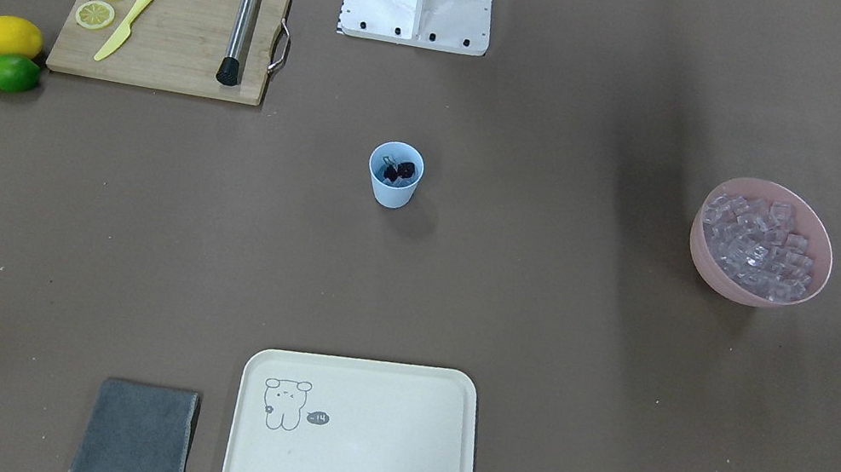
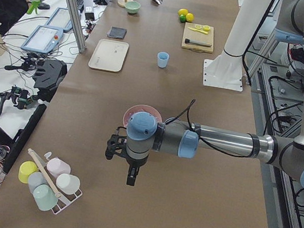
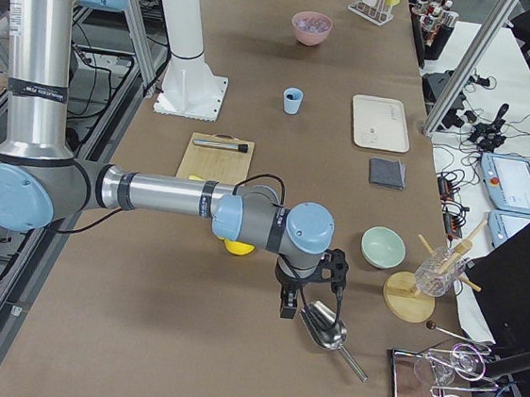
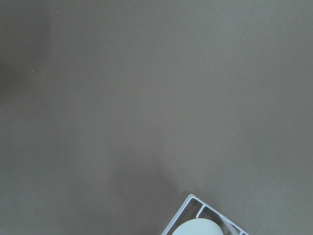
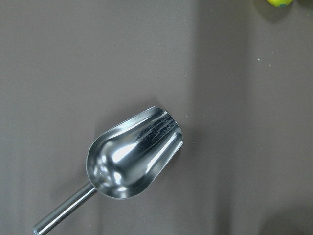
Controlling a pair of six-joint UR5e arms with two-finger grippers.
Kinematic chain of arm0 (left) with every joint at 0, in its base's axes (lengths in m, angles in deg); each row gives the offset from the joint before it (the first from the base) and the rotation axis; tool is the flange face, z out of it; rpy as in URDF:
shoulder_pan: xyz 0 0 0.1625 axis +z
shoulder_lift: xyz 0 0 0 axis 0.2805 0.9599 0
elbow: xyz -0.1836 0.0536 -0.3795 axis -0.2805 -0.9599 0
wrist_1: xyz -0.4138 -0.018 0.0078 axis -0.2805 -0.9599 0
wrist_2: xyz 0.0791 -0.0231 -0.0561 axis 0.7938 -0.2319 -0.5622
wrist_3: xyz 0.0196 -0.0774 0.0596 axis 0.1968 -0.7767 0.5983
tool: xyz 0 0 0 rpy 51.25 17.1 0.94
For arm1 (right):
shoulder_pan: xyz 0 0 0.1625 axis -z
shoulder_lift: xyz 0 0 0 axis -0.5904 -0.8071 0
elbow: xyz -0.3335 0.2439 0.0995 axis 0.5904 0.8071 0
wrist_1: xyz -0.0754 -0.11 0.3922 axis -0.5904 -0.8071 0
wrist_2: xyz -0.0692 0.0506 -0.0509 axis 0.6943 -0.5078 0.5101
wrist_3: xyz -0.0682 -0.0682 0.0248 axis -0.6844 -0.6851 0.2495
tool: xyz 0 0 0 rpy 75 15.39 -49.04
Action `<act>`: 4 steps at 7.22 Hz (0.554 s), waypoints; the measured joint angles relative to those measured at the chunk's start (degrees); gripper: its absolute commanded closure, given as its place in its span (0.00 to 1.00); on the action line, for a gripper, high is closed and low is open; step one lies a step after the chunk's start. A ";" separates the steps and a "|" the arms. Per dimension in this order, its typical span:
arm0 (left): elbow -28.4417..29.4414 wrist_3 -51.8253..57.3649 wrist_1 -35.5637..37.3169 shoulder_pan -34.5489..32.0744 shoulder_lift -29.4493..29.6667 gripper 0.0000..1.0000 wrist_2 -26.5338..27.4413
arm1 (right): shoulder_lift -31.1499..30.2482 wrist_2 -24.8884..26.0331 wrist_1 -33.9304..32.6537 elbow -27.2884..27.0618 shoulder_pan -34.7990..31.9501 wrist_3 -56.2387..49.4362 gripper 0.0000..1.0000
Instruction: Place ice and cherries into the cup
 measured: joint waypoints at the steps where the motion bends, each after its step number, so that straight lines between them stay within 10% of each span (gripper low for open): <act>1: -0.01 -0.01 0.00 -0.05 0.00 0.02 0.04 | 0.00 0.03 0.00 0.09 0.01 -0.02 0.00; 4: -0.06 -0.02 -0.06 -0.82 -0.02 0.02 0.09 | 0.04 0.12 0.04 0.15 0.08 0.04 0.00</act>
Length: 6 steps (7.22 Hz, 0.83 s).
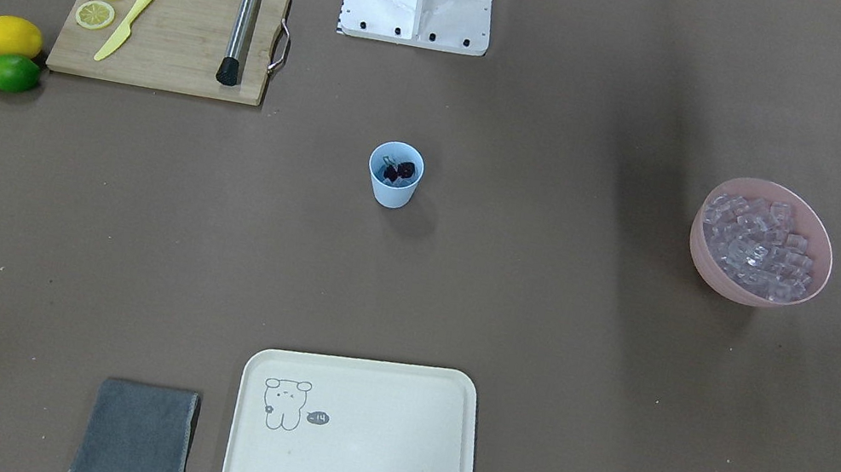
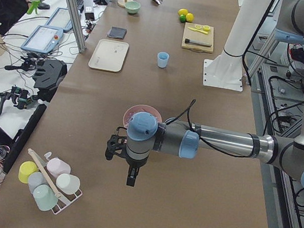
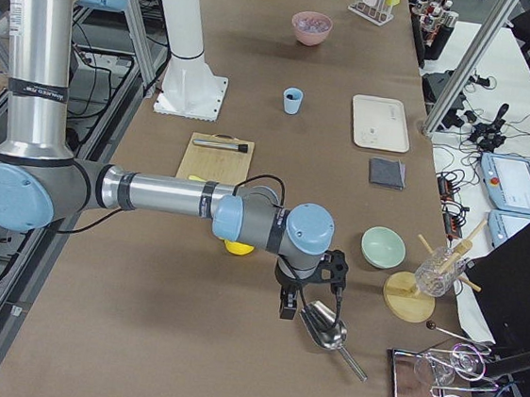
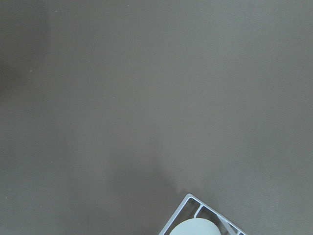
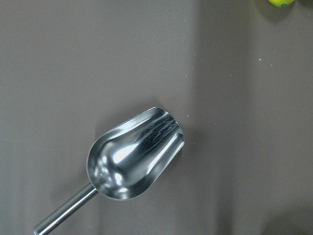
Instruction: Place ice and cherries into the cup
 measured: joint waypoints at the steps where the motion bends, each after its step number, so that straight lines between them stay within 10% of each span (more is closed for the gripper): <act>1: 0.03 0.00 0.03 -0.35 -0.04 0.02 0.04 | 0.02 0.04 0.00 -0.05 0.02 0.03 0.00; 6: 0.15 0.03 0.06 -0.94 -0.10 0.02 0.06 | 0.04 0.07 0.05 -0.40 0.02 0.01 0.00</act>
